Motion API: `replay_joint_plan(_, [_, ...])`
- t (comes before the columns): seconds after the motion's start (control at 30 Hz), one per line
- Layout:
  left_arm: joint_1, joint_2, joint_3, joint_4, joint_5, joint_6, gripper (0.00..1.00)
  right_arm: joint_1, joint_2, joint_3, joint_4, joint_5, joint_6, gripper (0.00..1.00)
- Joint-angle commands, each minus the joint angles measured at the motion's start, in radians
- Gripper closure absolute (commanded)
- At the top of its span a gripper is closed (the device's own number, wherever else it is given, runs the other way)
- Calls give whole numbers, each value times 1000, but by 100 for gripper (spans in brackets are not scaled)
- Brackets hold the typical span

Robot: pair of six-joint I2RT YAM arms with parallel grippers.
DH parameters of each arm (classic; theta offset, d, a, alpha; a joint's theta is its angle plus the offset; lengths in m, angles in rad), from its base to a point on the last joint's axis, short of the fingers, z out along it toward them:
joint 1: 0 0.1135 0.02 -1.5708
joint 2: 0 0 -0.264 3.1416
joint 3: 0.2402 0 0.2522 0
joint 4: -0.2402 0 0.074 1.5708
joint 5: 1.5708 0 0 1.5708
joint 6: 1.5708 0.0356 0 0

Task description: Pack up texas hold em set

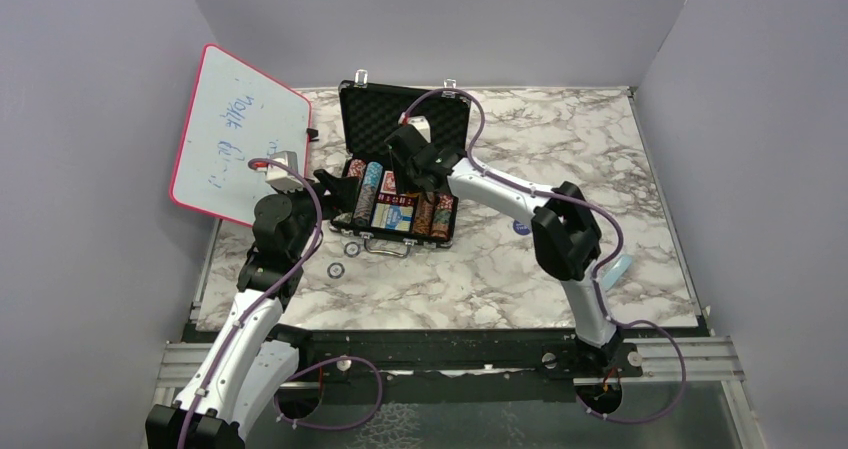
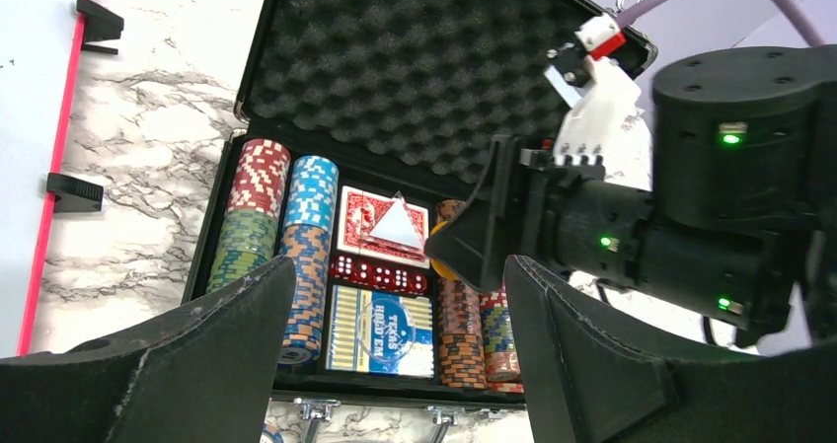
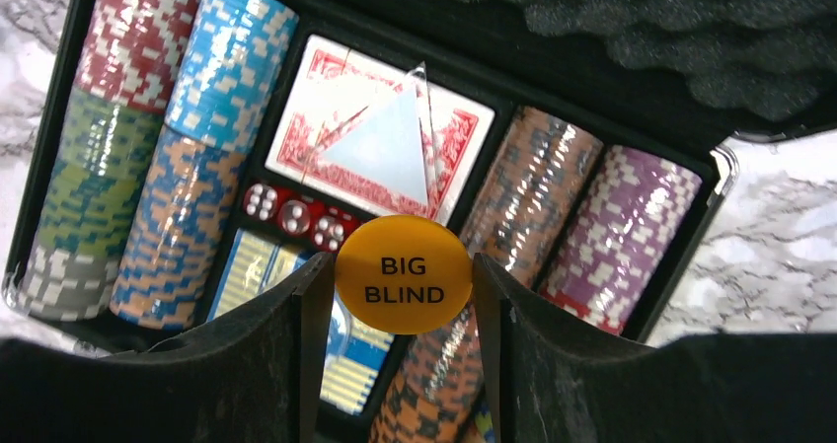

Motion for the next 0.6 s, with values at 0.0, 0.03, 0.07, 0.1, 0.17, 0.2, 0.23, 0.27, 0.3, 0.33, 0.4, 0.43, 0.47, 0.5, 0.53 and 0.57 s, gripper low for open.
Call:
replay_joint_plan(0.0, [6,-2,6,5,-13,10,20,-3,66,79,44,38,-12,45])
replay_joint_plan(0.03, [6,-2,6,5,-13,11,20,-3,82,92,54,36,-13,45])
replay_joint_plan(0.07, [6,-1,6,5,-13,10,20,-3,99,103,57,35,-12,45])
replay_joint_plan(0.1, [6,0,6,4,-13,10,19,-3,112,113,60,33,-11,45])
replay_joint_plan(0.17, [6,2,7,2,-13,10,19,-4,134,125,77,38,-11,45])
replay_joint_plan(0.2, [5,2,8,2,-15,10,19,-3,143,130,83,41,-11,45])
replay_joint_plan(0.23, [6,3,8,1,-15,10,19,-4,152,135,90,44,-13,45])
replay_joint_plan(0.27, [6,3,7,1,-14,11,19,-3,159,143,91,46,-16,45])
replay_joint_plan(0.3, [6,4,8,2,-14,10,19,-3,166,150,90,45,-16,45])
replay_joint_plan(0.33, [7,4,8,1,-15,10,19,-3,173,157,89,44,-16,45])
replay_joint_plan(0.4, [6,5,8,0,-15,10,19,-3,183,163,91,45,-13,44])
replay_joint_plan(0.43, [6,5,8,1,-16,11,19,-4,187,166,94,46,-13,44])
replay_joint_plan(0.47, [6,7,8,0,-16,10,19,-3,193,169,95,50,-14,44])
replay_joint_plan(0.5, [6,8,8,0,-16,10,19,-4,199,174,95,55,-16,44])
replay_joint_plan(0.53, [6,8,8,0,-16,10,19,-3,206,183,95,57,-20,44])
replay_joint_plan(0.57, [6,8,8,-2,-16,11,19,-3,215,191,92,60,-25,44])
